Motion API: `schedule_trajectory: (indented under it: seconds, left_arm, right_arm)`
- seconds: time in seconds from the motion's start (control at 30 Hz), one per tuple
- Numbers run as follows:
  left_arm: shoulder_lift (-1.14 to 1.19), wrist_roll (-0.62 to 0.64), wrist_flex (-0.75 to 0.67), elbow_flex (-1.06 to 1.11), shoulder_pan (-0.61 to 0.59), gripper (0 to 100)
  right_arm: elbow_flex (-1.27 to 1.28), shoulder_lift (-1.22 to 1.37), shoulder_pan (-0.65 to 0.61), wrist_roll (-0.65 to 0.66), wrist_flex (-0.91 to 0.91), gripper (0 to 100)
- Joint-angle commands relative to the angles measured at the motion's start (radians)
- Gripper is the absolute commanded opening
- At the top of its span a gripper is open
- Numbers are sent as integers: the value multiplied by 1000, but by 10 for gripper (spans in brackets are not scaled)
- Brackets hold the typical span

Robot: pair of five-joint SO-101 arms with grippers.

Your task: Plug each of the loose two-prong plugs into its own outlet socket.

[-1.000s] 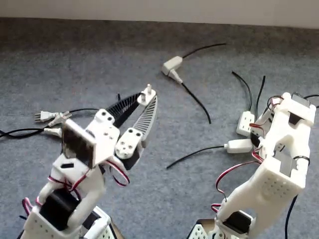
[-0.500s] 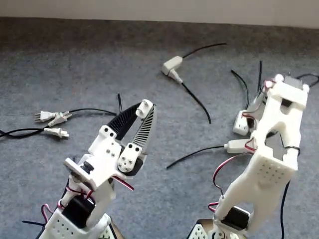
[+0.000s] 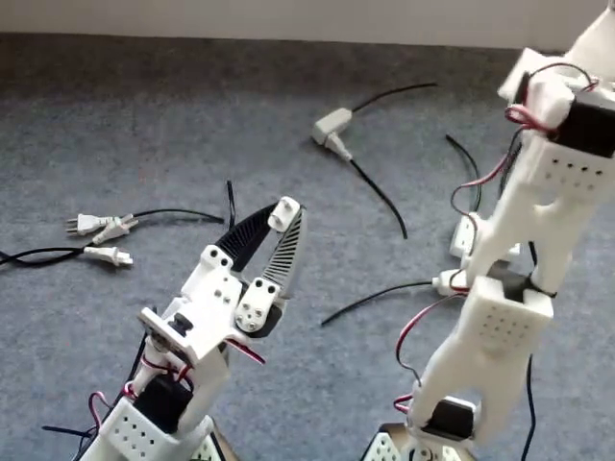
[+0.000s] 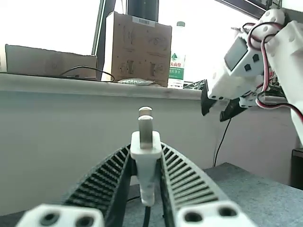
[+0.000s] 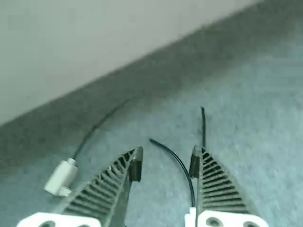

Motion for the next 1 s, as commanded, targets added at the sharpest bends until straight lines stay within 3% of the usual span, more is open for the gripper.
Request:
schedule_trajectory:
  seconds: [0.0, 0.13, 0.3, 0.47, 0.77, 0.97]
  left_arm:
    - [-5, 9, -28, 19, 12, 6]
    - [-2, 9, -28, 19, 12, 6]
    - [-1, 9, -28, 19, 12, 6]
    - [1, 9, -28, 19, 12, 6]
    - [-7, 8, 6, 19, 5, 6]
    - [-5, 8, 8, 19, 4, 6]
  right_arm:
    - [-240, -28, -122, -8, 41, 176]
    - [-254, -79, -252, -8, 41, 157]
    - [-245, -182, -429, 37, 41, 4]
    - [-242, -260, -568, 164, 42, 6]
    - [-231, -378, -748, 175, 44, 6]
    - [139, -549, -928, 176, 45, 6]
